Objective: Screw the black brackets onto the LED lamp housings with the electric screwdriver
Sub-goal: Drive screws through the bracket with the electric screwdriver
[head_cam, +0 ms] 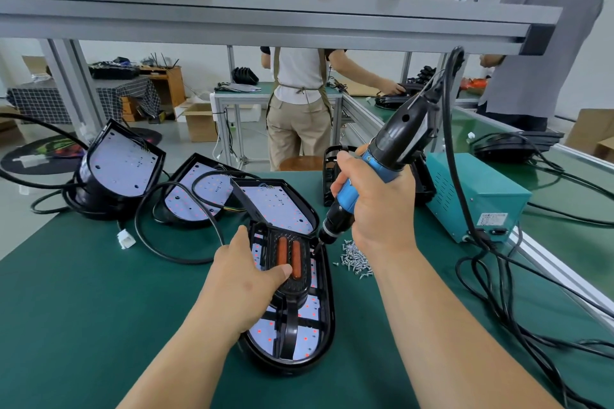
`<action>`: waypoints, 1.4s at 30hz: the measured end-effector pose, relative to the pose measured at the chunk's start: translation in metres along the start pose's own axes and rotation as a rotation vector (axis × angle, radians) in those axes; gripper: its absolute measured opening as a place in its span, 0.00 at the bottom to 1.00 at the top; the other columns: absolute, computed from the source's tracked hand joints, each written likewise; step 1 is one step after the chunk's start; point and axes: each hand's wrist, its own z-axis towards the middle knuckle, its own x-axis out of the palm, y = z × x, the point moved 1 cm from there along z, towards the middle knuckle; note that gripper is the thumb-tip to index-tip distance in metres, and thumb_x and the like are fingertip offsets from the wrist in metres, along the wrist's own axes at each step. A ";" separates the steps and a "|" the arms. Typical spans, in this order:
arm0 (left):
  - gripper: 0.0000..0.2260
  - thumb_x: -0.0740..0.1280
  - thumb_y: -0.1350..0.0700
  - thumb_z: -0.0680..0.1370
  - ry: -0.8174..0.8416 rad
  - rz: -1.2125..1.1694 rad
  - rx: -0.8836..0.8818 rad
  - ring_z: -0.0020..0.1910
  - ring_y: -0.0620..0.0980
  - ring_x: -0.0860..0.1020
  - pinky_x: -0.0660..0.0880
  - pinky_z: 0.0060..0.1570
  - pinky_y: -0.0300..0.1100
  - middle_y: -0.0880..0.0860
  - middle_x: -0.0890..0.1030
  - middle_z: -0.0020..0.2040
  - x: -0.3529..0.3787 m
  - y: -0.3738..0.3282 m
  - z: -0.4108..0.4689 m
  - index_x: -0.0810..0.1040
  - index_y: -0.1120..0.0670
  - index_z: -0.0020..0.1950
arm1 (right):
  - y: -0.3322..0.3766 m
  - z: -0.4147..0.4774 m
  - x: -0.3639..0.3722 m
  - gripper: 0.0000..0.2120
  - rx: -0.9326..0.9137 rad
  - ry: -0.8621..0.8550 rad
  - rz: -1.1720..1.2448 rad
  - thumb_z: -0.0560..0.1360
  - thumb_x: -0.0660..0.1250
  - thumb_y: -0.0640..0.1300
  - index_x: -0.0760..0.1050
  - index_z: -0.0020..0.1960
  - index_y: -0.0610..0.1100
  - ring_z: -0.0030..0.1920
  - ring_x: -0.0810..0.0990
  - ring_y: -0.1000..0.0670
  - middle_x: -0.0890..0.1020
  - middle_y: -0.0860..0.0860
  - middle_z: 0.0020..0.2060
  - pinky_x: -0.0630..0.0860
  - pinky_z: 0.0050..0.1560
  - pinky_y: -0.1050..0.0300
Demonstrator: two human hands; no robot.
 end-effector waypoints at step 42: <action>0.06 0.66 0.54 0.78 0.077 0.901 0.446 0.46 0.53 0.75 0.61 0.47 0.46 0.47 0.78 0.44 0.090 -0.058 0.013 0.72 0.44 0.44 | 0.003 -0.008 -0.144 0.10 0.575 -0.711 0.569 0.74 0.71 0.45 0.70 0.46 0.43 0.25 0.74 0.50 0.73 0.49 0.33 0.75 0.37 0.55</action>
